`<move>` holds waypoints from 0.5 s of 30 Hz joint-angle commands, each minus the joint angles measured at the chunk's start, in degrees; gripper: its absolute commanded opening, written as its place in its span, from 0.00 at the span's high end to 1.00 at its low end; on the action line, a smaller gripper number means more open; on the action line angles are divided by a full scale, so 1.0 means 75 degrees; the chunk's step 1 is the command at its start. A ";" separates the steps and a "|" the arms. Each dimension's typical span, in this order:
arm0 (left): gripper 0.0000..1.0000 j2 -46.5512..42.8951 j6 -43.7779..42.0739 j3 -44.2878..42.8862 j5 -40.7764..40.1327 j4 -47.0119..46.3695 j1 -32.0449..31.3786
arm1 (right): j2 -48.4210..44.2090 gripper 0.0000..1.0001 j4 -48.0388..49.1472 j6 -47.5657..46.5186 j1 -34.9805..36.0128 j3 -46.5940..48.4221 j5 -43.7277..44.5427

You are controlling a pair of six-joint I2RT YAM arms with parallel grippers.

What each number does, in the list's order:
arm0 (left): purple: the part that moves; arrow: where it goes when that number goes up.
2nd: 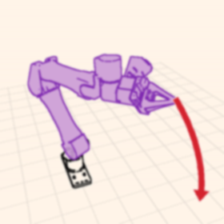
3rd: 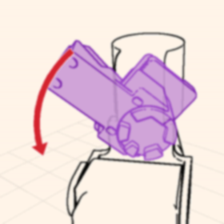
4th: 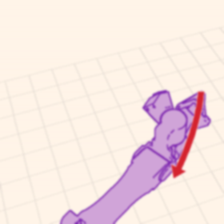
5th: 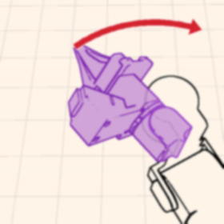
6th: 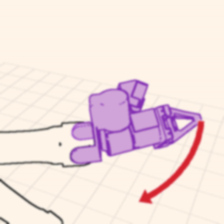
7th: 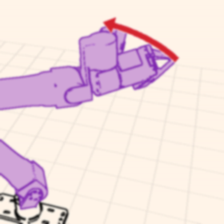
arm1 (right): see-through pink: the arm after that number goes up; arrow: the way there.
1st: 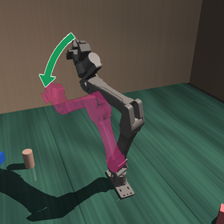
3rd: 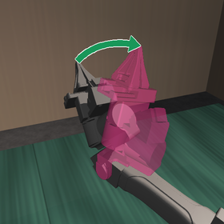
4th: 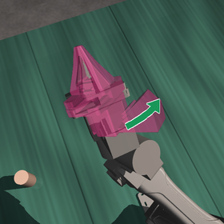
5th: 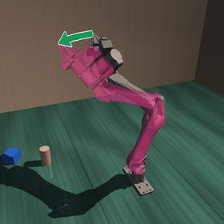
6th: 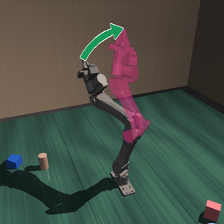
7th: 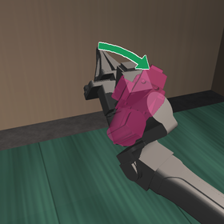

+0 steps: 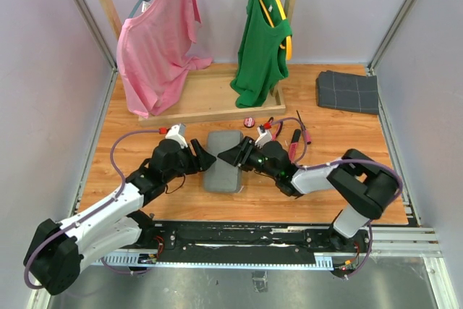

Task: Sort the tools into containers
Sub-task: Pick up the storage box at the center of the board.

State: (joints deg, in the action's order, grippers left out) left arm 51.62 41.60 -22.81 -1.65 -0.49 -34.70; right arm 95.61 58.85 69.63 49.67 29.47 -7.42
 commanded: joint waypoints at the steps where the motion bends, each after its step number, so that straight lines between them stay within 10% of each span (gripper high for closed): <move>1: 0.35 -0.0411 -0.0316 -0.0301 -0.0495 0.0897 -0.0073 | -0.1055 0.87 -0.1297 -0.1473 0.0189 0.0416 0.0191; 15: 0.32 -0.1297 -0.0613 -0.0158 -0.0149 0.0741 -0.0073 | -0.3166 0.88 -0.4149 -0.3861 0.0163 0.0712 0.0806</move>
State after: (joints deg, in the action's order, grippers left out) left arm 43.59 38.98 -23.92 -3.75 5.80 -35.00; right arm 75.46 33.52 48.42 50.28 32.01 -3.53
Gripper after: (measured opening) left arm 0.675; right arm 0.518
